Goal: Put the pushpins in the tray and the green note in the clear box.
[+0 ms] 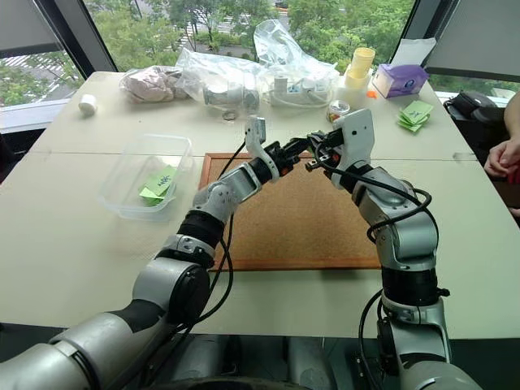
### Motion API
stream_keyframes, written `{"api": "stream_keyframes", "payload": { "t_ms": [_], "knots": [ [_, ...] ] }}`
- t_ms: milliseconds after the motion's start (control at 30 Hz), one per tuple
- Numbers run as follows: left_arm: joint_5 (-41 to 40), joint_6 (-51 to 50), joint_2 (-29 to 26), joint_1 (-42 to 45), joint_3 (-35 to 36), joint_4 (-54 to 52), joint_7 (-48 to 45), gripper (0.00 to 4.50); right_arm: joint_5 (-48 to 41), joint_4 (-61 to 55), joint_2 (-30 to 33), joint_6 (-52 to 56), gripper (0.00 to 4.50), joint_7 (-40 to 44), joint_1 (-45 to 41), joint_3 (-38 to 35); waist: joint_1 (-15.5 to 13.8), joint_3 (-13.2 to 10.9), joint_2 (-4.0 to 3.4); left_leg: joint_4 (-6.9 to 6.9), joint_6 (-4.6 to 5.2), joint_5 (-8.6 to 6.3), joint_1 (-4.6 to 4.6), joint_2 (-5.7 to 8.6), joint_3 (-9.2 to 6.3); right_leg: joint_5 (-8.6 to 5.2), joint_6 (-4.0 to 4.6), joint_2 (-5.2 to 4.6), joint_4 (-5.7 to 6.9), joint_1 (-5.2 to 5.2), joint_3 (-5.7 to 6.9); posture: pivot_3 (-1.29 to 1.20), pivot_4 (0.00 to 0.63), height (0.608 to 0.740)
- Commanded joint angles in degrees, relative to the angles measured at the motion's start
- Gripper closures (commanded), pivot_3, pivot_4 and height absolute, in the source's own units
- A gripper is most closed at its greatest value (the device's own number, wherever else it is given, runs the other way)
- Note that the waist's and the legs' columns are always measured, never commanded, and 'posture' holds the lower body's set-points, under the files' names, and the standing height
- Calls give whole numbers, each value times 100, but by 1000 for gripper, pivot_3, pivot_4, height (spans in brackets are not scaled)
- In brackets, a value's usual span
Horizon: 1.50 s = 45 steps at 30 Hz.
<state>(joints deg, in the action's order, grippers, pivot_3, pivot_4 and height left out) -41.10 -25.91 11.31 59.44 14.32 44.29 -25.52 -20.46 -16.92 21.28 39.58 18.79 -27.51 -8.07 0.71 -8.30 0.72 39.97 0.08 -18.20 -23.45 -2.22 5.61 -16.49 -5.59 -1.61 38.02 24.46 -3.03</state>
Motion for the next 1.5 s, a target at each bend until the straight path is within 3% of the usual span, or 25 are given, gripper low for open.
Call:
{"api": "stream_keyframes", "payload": {
  "t_ms": [33, 500, 733, 833, 1133, 1433, 1500],
  "knots": [
    [-265, -129, 480, 133, 113, -297, 23, 4383, -122, -300, -175, -144, 4500, -301, 66, -376, 2, 0, 0, 0, -12, 7, 0, 1, 1, 0, 0, -1, 0, 0, 0, 0, 150, 738],
    [-204, -534, 400, -294, -199, -872, -37, 4383, -480, -361, -218, -180, 4500, -547, -71, -828, 13, 0, 0, -1, -23, 13, 1, 17, 1, 0, 0, 2, 0, 0, -1, 0, 150, 738],
    [347, -474, 39, -698, -701, -1104, -203, 4383, -1780, -465, -120, 664, 4500, -809, 78, -1986, 3, 0, 0, -2, -22, 13, 1, 16, 1, 0, 0, -2, 0, 0, -1, 0, 150, 738],
    [337, -766, -115, -907, -790, -1435, -277, 4383, -1928, -386, 98, 892, 4500, -883, 344, -2284, 0, 0, -1, -3, -19, 11, 0, 15, 0, 0, 0, -2, -1, 0, -1, 0, 150, 738],
    [120, -2314, -577, -1665, -1278, -3152, -423, 4383, -820, 1088, 766, 481, 4500, -961, 1000, -1926, 34, 2, -5, -5, -22, 13, 6, 14, 3, 0, 0, 2, 1, -2, -7, 0, 150, 738],
    [177, -2478, -481, -1796, -1190, -3197, -223, 4383, -376, 2361, 930, -157, 4500, -573, 773, -1705, 21, 2, -7, -4, -24, 14, 7, 16, 5, 0, 0, 2, 2, -2, -11, 0, 150, 738],
    [170, -2487, -479, -1826, -1195, -3207, -214, 4500, -337, 2485, 950, -235, 3764, -550, 715, -1705, 15, 2, -7, -4, -25, 14, 7, 16, 4, 0, 0, 2, 2, -2, -11, 0, 150, 738]
  ]
}}
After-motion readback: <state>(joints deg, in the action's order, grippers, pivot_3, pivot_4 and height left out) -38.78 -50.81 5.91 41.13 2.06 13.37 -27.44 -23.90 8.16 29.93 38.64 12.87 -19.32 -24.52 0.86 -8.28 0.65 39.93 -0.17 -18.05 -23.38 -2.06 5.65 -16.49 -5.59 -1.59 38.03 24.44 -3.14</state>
